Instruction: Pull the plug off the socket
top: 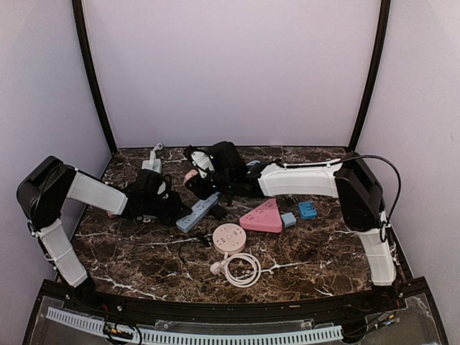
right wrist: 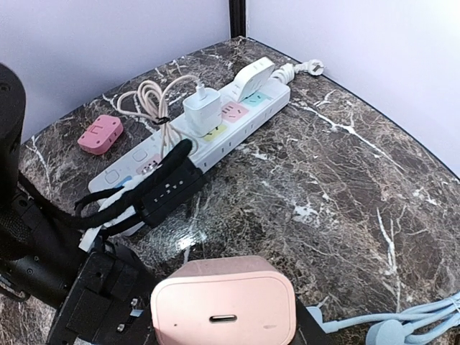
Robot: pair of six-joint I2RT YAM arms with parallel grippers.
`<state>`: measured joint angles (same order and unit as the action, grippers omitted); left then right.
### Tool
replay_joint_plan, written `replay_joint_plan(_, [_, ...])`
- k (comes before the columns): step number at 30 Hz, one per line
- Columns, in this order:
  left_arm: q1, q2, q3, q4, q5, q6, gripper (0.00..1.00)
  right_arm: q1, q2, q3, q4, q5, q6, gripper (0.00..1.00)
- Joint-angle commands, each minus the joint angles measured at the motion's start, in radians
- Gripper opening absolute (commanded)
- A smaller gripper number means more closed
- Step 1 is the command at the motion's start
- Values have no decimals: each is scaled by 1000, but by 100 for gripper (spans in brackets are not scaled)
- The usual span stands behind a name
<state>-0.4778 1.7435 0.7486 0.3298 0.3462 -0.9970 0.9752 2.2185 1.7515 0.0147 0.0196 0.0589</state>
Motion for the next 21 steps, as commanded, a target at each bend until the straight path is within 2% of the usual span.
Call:
replay_joint_plan(1, [11, 66, -45, -319, -130, 39, 0, -34, -79, -3, -2, -15, 49, 15])
replay_joint_plan(7, [11, 31, 8, -378, -140, 71, 0, -103, -158, -31, -134, -58, 134, 15])
replay_joint_plan(12, [11, -5, 64, -427, -138, 111, 0, -147, -205, -43, -295, 2, 199, 14])
replay_joint_plan(21, [-5, -89, 209, -516, -130, 207, 0, -335, -388, -250, -493, 36, 335, 16])
